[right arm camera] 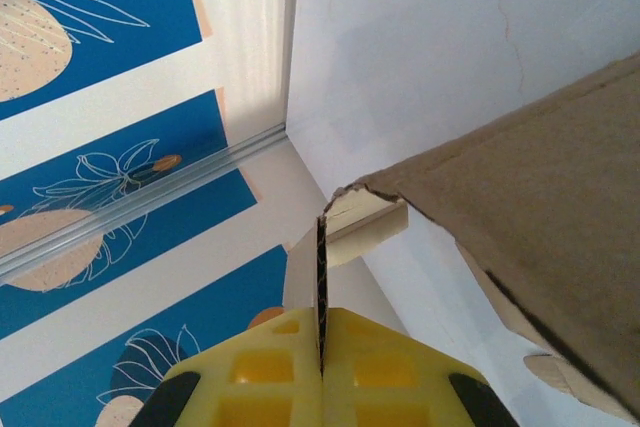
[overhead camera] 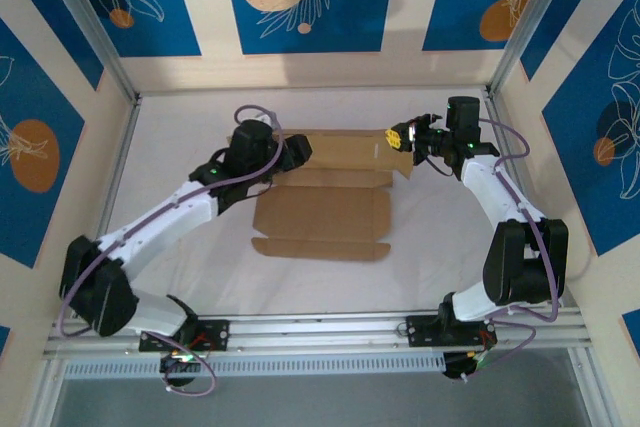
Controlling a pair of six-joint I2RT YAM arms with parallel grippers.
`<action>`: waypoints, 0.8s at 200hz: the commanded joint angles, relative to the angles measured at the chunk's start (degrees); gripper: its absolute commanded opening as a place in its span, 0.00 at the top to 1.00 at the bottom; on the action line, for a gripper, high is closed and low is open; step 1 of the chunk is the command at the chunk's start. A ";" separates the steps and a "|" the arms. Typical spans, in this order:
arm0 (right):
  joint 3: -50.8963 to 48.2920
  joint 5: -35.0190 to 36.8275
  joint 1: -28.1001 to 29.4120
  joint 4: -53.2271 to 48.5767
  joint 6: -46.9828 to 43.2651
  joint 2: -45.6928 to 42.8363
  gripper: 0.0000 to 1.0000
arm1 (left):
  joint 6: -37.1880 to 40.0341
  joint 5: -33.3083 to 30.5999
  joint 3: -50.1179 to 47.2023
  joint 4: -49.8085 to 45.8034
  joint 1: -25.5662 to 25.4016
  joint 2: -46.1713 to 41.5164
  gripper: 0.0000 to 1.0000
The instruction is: Fold the paper box
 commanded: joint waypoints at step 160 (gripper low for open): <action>-1.52 -2.03 1.22 1.65 -1.88 -0.87 1.00 | -35.97 1.00 -6.88 30.48 5.43 10.51 0.74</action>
